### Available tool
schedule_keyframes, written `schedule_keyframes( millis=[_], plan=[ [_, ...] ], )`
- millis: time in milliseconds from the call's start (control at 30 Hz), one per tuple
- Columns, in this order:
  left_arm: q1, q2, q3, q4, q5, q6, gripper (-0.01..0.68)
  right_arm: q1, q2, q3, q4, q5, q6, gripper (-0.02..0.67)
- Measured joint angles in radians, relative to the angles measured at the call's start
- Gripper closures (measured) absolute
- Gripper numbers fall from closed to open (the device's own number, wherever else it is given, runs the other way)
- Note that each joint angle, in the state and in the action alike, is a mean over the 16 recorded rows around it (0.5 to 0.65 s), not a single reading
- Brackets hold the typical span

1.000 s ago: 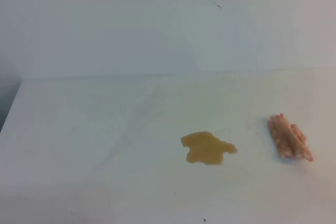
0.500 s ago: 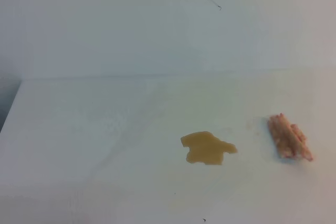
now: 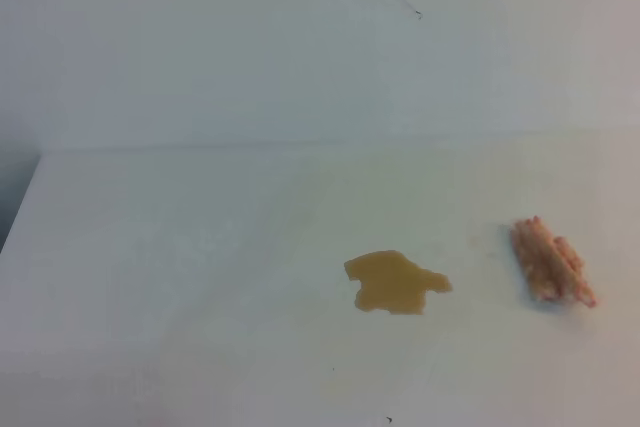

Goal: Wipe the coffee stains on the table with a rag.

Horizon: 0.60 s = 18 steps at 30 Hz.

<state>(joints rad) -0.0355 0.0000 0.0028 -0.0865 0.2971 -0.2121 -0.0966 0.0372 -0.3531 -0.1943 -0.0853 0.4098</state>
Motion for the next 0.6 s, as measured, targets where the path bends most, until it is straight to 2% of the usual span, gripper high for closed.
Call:
schedule_keyframes(
  millis=[167,300,433,600],
  plan=[
    [0.0,0.0,0.0,0.0,0.0,0.0,0.672,0.012,0.112,-0.109,0.012,0.274,-0.016,0.651],
    [0.0,0.0,0.0,0.0,0.0,0.0,0.672,0.03,0.244,-0.177,0.027,0.438,-0.085,0.651],
    [0.0,0.0,0.0,0.0,0.0,0.0,0.672,0.055,0.387,-0.231,0.052,0.521,-0.183,0.651],
    [0.0,0.0,-0.003,0.0,0.0,0.0,0.672,0.098,0.527,-0.284,0.08,0.542,-0.312,0.651]
  ],
)
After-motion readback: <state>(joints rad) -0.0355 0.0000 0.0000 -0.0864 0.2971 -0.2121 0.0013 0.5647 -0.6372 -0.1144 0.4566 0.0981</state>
